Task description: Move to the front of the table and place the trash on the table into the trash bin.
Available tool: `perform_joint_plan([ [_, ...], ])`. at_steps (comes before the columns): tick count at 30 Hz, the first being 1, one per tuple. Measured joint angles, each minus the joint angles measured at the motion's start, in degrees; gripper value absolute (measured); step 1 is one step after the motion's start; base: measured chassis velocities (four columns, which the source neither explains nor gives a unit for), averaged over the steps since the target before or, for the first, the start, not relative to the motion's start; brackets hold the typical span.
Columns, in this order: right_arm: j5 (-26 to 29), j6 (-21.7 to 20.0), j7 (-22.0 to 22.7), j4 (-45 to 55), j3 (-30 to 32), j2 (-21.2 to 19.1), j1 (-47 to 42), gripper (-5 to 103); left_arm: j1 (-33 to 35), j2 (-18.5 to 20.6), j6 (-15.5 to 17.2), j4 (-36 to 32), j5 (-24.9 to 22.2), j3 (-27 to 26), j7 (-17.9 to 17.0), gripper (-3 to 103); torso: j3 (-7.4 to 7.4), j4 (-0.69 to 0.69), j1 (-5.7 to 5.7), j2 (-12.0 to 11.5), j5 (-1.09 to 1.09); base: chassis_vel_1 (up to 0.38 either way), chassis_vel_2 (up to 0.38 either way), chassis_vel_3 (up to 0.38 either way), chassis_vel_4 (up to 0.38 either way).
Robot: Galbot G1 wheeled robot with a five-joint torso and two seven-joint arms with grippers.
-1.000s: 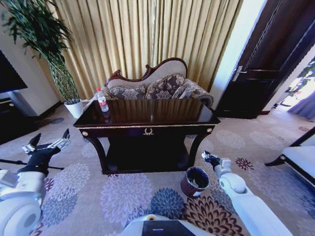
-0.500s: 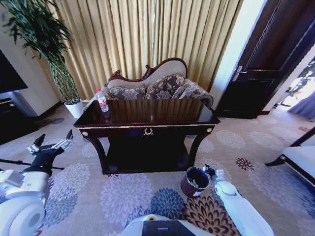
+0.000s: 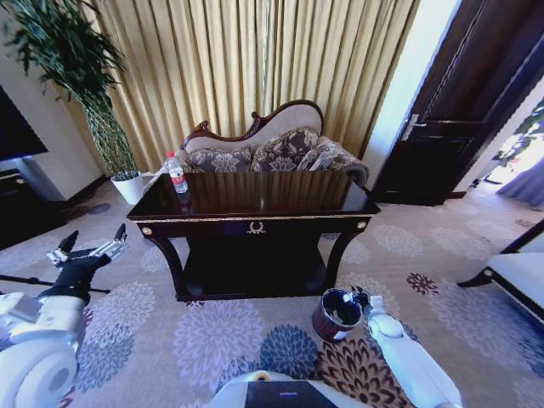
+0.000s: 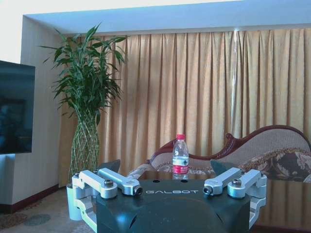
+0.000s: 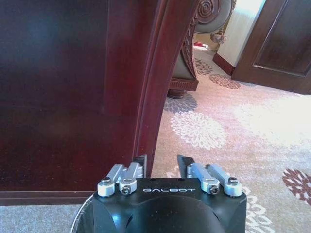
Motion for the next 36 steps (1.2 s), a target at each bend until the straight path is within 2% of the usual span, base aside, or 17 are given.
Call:
perform_joint_plan([
  [1,0.0,0.0,0.0,0.0,0.1,0.0,-0.1,37,0.0,0.1,0.0,0.0,0.0,0.0,0.0,100,0.00,0.00,0.00,0.0,0.00,0.000,0.000,0.000,0.000],
  [2,0.0,0.0,0.0,0.0,0.1,0.0,-0.1,37,0.0,0.1,0.0,0.0,0.0,0.0,0.0,100,0.00,0.00,0.00,0.0,0.00,0.000,0.000,0.000,0.000],
  [6,0.1,0.0,0.0,0.1,0.3,-0.2,-0.2,59,0.0,0.1,0.0,0.0,0.0,-0.1,0.0,100,0.00,0.00,0.00,0.0,0.00,0.000,0.000,0.000,0.000],
  [8,0.1,0.0,0.0,0.2,0.3,-0.2,-0.2,59,0.0,0.0,0.0,0.0,0.0,-0.1,0.0,100,0.00,0.00,0.00,0.0,0.00,0.000,0.000,0.000,0.000],
  [9,0.2,0.0,0.0,0.5,0.3,-0.2,-0.4,70,0.1,-0.1,-0.2,0.0,0.0,-0.1,0.0,100,0.00,0.01,0.00,0.0,0.00,0.000,0.000,0.000,0.000],
  [11,0.2,0.0,0.0,0.7,0.4,-0.2,-0.5,70,0.1,-0.1,-0.2,0.0,0.0,-0.1,0.0,100,0.00,0.01,0.00,0.0,0.00,0.000,0.000,0.000,0.000],
  [14,0.2,0.0,0.0,1.1,0.7,-0.2,-1.0,87,0.2,-0.2,-0.3,0.0,0.0,-0.2,0.2,100,0.00,0.00,0.00,0.0,0.00,0.000,0.000,0.000,0.000],
  [16,0.2,-0.1,0.0,1.1,0.7,-0.2,-1.0,87,0.2,-0.2,-0.4,0.0,0.0,-0.2,0.2,100,0.00,0.00,0.00,0.0,0.00,0.000,0.000,0.000,0.000],
  [17,0.3,-0.1,0.0,1.1,0.9,-0.3,-1.1,96,0.3,-0.3,-0.4,0.0,0.0,-0.2,0.2,100,0.00,0.01,0.00,0.0,0.00,0.000,0.000,0.000,0.000],
  [18,0.3,-0.1,0.0,1.1,1.0,-0.4,-1.1,99,0.3,-0.3,-0.4,0.0,0.0,-0.2,0.2,100,0.00,0.01,0.00,0.0,0.00,0.000,0.000,0.000,0.000],
  [36,0.6,-0.3,0.1,1.8,1.5,-0.5,-1.5,100,0.2,-0.6,-0.7,0.0,0.2,-0.3,0.4,100,0.00,0.01,0.00,0.0,0.00,0.000,0.000,0.000,0.000],
])
